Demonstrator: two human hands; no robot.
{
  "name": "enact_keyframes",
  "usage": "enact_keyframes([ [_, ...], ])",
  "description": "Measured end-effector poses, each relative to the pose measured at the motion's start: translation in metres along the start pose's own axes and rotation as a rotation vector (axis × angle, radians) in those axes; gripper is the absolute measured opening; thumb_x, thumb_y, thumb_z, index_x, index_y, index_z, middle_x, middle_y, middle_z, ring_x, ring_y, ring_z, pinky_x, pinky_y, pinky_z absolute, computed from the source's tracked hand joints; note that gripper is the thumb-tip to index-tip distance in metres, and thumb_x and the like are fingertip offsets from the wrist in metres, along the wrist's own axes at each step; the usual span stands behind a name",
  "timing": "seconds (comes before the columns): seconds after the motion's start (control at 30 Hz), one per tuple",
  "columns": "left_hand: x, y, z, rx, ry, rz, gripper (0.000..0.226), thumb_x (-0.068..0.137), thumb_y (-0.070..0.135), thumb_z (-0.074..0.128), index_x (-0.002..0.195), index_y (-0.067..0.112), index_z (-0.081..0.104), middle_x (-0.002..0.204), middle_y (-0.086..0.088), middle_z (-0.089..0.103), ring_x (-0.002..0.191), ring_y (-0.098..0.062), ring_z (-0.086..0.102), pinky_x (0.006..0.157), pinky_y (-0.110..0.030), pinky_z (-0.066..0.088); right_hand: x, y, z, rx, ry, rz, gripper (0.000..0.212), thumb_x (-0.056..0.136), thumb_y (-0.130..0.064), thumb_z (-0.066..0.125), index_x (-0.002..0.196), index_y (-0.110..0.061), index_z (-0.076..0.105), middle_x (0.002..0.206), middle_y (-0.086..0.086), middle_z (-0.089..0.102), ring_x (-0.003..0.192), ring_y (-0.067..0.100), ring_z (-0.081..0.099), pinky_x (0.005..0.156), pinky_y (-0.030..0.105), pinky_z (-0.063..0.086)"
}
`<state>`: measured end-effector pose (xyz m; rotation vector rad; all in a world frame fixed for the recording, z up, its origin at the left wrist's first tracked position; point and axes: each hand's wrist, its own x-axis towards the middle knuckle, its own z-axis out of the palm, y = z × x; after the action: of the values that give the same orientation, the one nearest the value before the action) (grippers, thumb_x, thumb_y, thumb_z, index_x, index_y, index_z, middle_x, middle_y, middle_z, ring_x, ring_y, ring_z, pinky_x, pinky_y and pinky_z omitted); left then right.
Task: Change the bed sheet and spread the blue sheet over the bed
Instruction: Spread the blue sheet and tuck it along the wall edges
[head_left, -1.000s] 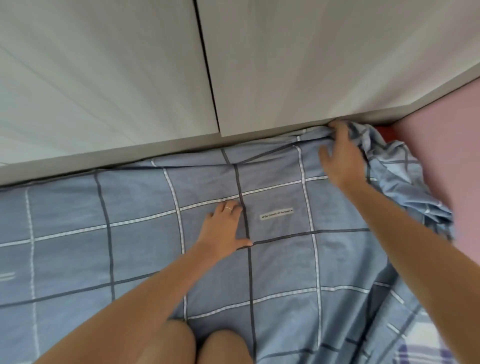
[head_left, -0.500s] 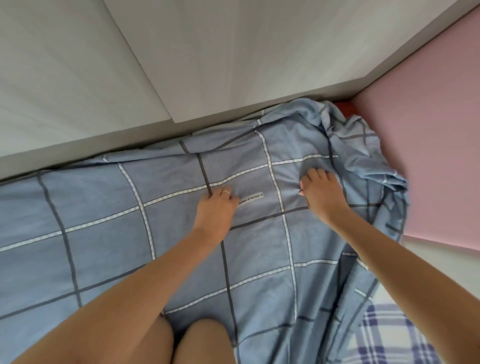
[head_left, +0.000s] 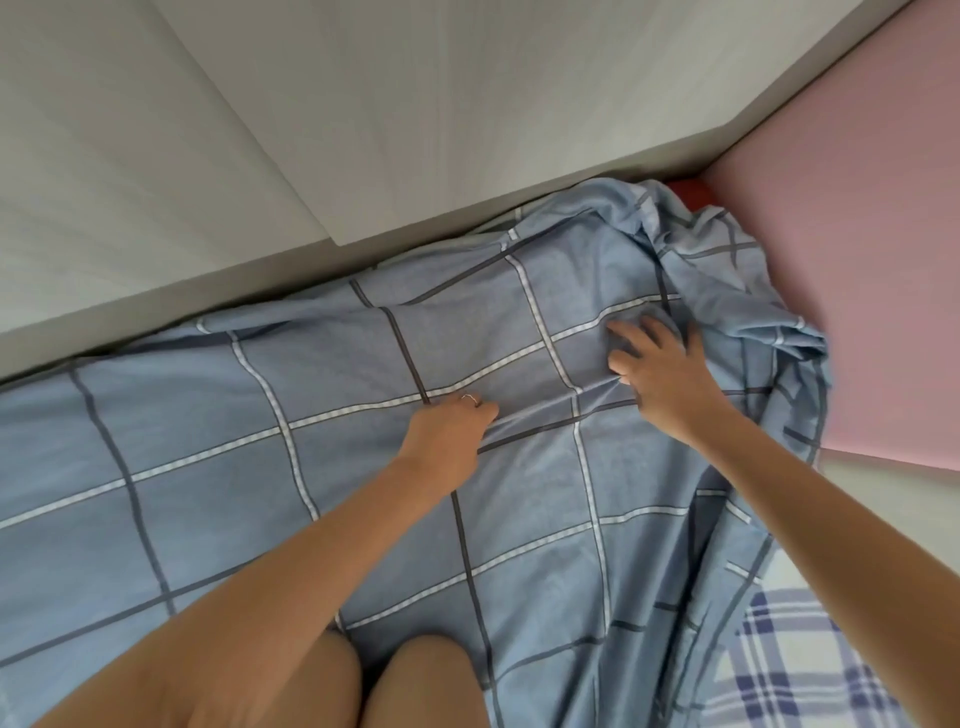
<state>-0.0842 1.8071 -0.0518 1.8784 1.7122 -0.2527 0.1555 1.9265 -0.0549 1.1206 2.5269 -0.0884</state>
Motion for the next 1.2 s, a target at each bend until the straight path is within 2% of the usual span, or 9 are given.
enact_keyframes([
  [0.17, -0.001, 0.001, 0.001, 0.051, 0.024, -0.003, 0.043, 0.086, 0.005, 0.05, 0.125, 0.021, 0.042, 0.119, 0.001, 0.056, 0.11, -0.021, 0.054, 0.08, -0.03, 0.042, -0.008, 0.004, -0.009, -0.005, 0.094, -0.124, 0.042, 0.053, 0.004, 0.077, 0.088, -0.014, 0.062, 0.111, 0.003, 0.065, 0.096, 0.028, 0.064, 0.094, 0.069, 0.029],
  [0.3, 0.003, 0.004, 0.004, 0.143, -0.021, -0.006, 0.038, 0.088, 0.008, 0.045, 0.124, 0.019, 0.048, 0.121, -0.003, 0.055, 0.114, -0.023, 0.051, 0.087, -0.031, 0.039, -0.019, 0.01, -0.01, 0.001, 0.12, -0.182, 0.012, 0.082, -0.021, 0.058, 0.094, -0.017, 0.058, 0.115, 0.004, 0.066, 0.103, 0.029, 0.063, 0.098, 0.071, 0.025],
  [0.43, 0.002, 0.008, 0.009, 0.151, -0.023, -0.004, 0.043, 0.088, 0.022, 0.056, 0.129, 0.016, 0.044, 0.129, -0.007, 0.046, 0.119, -0.023, 0.045, 0.09, -0.033, 0.04, -0.009, 0.034, -0.017, -0.041, 0.006, 0.105, 0.049, 0.091, -0.049, 0.033, 0.131, -0.025, 0.047, 0.144, 0.016, 0.043, 0.129, 0.046, 0.039, 0.102, 0.07, 0.02],
  [0.57, 0.003, 0.02, 0.011, 0.108, 0.071, 0.079, 0.043, 0.066, 0.019, 0.081, 0.105, 0.016, 0.062, 0.1, -0.005, 0.061, 0.09, -0.021, 0.061, 0.064, -0.029, 0.048, 0.012, 0.084, -0.037, -0.049, 0.075, 0.352, 0.053, 0.088, -0.021, 0.048, 0.14, -0.013, 0.043, 0.144, 0.025, 0.039, 0.126, 0.049, 0.039, 0.102, 0.06, 0.032],
  [0.67, 0.007, 0.023, 0.019, 0.076, -0.013, 0.079, 0.033, 0.093, 0.015, 0.049, 0.126, 0.017, 0.045, 0.124, -0.004, 0.049, 0.116, -0.021, 0.048, 0.085, -0.032, 0.042, 0.025, 0.099, -0.053, 0.017, -0.131, 0.395, 0.063, 0.083, -0.006, 0.058, 0.143, -0.011, 0.038, 0.147, 0.018, 0.035, 0.132, 0.038, 0.035, 0.107, 0.047, 0.031],
  [0.8, -0.002, 0.013, 0.013, -0.162, 0.187, 0.044, 0.029, 0.091, 0.036, 0.046, 0.107, 0.014, 0.055, 0.112, -0.007, 0.053, 0.103, -0.027, 0.054, 0.084, -0.037, 0.044, 0.045, 0.044, -0.074, -0.01, 0.026, 0.476, 0.035, 0.081, -0.004, 0.057, 0.116, 0.003, 0.054, 0.122, 0.026, 0.048, 0.107, 0.042, 0.049, 0.083, 0.047, 0.043],
  [0.93, -0.017, -0.036, 0.008, -0.252, 0.465, -0.263, 0.038, 0.081, 0.018, 0.063, 0.117, 0.008, 0.053, 0.132, -0.021, 0.041, 0.113, -0.039, 0.047, 0.089, -0.049, 0.047, 0.071, -0.045, -0.08, 0.142, 0.183, -0.034, 0.053, 0.079, -0.012, 0.067, 0.129, -0.004, 0.049, 0.109, 0.02, 0.058, 0.093, 0.039, 0.059, 0.069, 0.041, 0.047],
  [1.07, -0.023, -0.101, -0.009, -0.402, 0.5, -0.54, 0.067, 0.081, 0.007, 0.066, 0.14, 0.009, 0.035, 0.152, -0.018, 0.015, 0.124, -0.04, 0.043, 0.089, -0.051, 0.049, 0.117, -0.096, -0.078, 0.375, -0.06, 0.142, 0.079, 0.091, -0.038, 0.059, 0.15, -0.018, 0.011, 0.111, 0.014, 0.064, 0.1, 0.034, 0.062, 0.072, 0.036, 0.042],
  [1.2, -0.022, -0.13, -0.027, -0.281, 0.477, -0.529, 0.072, 0.085, 0.021, 0.069, 0.145, 0.014, 0.03, 0.151, -0.014, 0.022, 0.111, -0.041, 0.053, 0.077, -0.052, 0.05, 0.145, -0.117, -0.06, 0.462, -0.053, 0.271, 0.054, 0.09, -0.035, 0.058, 0.136, -0.018, 0.035, 0.115, 0.016, 0.062, 0.107, 0.035, 0.059, 0.077, 0.037, 0.044],
])
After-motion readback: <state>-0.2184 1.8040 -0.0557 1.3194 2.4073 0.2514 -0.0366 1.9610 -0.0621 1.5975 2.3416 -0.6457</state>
